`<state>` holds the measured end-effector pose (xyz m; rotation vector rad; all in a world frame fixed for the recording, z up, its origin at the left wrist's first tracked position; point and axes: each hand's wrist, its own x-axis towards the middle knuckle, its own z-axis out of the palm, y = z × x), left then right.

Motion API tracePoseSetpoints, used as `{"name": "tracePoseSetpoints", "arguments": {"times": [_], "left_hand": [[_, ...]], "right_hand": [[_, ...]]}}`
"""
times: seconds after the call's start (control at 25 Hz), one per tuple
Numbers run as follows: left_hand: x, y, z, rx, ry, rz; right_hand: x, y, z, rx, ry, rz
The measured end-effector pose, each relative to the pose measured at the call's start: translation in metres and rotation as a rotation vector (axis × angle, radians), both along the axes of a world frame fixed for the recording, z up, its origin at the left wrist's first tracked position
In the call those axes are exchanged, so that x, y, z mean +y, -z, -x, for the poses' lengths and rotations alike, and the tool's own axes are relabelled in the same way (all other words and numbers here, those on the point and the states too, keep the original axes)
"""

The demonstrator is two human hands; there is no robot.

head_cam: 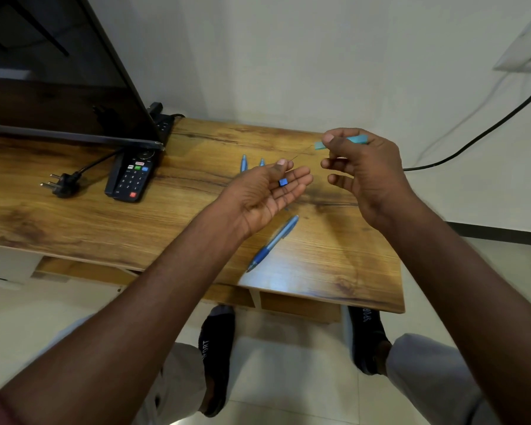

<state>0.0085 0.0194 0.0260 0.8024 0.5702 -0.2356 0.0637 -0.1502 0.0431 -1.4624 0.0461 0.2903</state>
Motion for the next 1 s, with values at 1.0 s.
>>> {"name": "tracePoseSetpoints", "arguments": {"times": [1.0], "left_hand": [[-0.001,-0.008,0.0,-0.033,-0.103,0.129]], "right_hand": [[0.018,0.02,0.013,-0.71,-0.188,0.749]]}}
